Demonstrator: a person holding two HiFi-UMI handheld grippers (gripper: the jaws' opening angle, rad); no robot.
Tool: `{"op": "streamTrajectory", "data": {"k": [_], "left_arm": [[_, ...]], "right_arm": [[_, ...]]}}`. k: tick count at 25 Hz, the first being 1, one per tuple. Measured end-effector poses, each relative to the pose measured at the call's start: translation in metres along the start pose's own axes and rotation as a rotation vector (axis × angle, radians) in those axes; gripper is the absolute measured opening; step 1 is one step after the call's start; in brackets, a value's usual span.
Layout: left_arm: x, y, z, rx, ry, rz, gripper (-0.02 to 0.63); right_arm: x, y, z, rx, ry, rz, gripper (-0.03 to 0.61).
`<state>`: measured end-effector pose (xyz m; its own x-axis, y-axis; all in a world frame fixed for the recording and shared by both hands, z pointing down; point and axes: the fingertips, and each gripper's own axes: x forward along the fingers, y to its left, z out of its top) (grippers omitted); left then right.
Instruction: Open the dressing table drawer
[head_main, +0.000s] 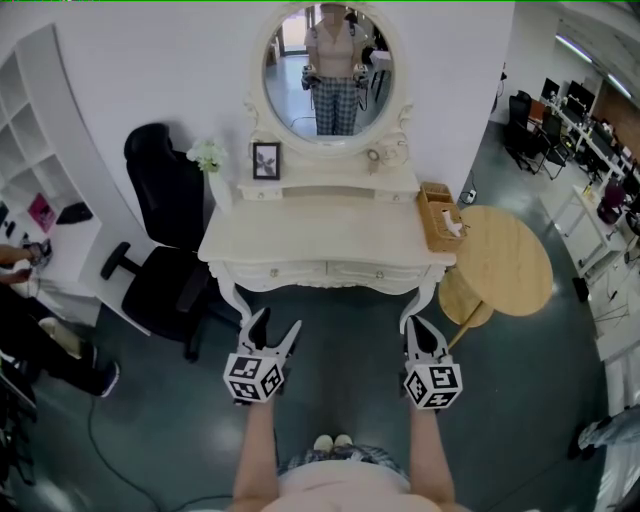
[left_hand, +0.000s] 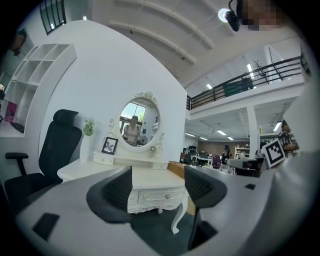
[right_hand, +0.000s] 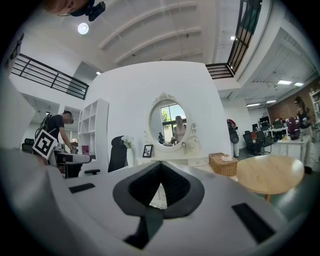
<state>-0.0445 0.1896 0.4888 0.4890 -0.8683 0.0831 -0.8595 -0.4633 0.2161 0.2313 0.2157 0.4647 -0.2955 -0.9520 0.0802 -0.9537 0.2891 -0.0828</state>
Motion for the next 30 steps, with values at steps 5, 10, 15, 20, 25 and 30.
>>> {"op": "streamTrajectory", "data": {"k": [5, 10, 15, 20, 25, 30], "left_arm": [[0.01, 0.013, 0.002, 0.014, -0.011, -0.013, 0.319], [0.019, 0.024, 0.0, 0.027, -0.008, -0.016, 0.321], [0.036, 0.038, 0.001, 0.031, -0.003, -0.018, 0.321], [0.066, 0.059, 0.002, 0.021, -0.003, -0.008, 0.321], [0.117, 0.086, 0.009, 0.017, -0.017, -0.004, 0.321], [0.192, 0.132, 0.015, 0.015, -0.016, 0.033, 0.321]], "right_arm": [[0.016, 0.003, -0.002, 0.002, -0.011, -0.009, 0.015], [0.026, 0.004, -0.012, 0.016, -0.009, -0.019, 0.015], [0.047, -0.002, -0.016, 0.026, -0.004, -0.028, 0.015], [0.083, -0.009, -0.015, 0.022, -0.003, -0.017, 0.015], [0.137, -0.028, -0.011, 0.012, -0.007, -0.014, 0.015], [0.232, -0.055, -0.004, 0.007, -0.002, 0.01, 0.015]]}}
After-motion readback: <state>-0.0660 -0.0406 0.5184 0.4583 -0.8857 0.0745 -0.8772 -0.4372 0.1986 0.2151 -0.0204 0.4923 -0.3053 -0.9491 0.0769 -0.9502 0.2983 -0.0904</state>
